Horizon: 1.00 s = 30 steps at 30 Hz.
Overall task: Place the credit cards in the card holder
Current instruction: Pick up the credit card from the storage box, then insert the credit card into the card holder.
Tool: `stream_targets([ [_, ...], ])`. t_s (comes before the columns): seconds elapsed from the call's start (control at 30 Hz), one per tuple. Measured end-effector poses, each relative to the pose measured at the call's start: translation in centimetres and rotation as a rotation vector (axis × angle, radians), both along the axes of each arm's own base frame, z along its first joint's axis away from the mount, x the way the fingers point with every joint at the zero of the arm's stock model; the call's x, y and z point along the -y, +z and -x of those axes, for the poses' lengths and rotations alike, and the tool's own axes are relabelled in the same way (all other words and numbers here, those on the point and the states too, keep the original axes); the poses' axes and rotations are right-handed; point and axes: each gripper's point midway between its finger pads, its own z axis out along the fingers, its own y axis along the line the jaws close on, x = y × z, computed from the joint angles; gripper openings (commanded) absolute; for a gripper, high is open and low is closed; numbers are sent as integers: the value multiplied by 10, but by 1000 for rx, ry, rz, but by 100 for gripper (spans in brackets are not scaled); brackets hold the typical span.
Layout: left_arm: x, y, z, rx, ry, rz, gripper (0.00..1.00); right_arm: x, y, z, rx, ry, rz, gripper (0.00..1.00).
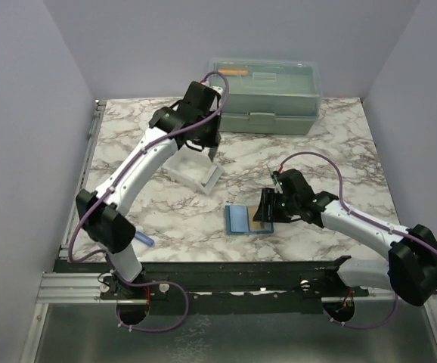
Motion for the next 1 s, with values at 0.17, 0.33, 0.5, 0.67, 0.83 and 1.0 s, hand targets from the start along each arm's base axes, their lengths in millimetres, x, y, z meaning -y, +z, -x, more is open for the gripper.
stream_targets([
  [0.17, 69, 14, 95, -69, -210, 318, 0, 3, -4, -4, 10, -19, 24, 44],
  [0.33, 72, -84, 148, -348, -129, 475, 0, 8, -21, -9, -17, -48, 72, 39],
  [0.5, 79, -131, 180, -487, -75, 580, 0, 12, -28, -13, -29, -104, 89, 29],
  [0.67, 95, -121, 176, -461, -102, 689, 0, 14, -31, -14, -41, -157, 77, 23],
  [0.83, 106, -121, 167, -438, -131, 747, 0, 15, -33, -15, -52, -191, 64, 21],
  [1.0, 104, -143, 172, -476, -115, 728, 0, 15, -34, -15, -58, -206, 60, 21],
])
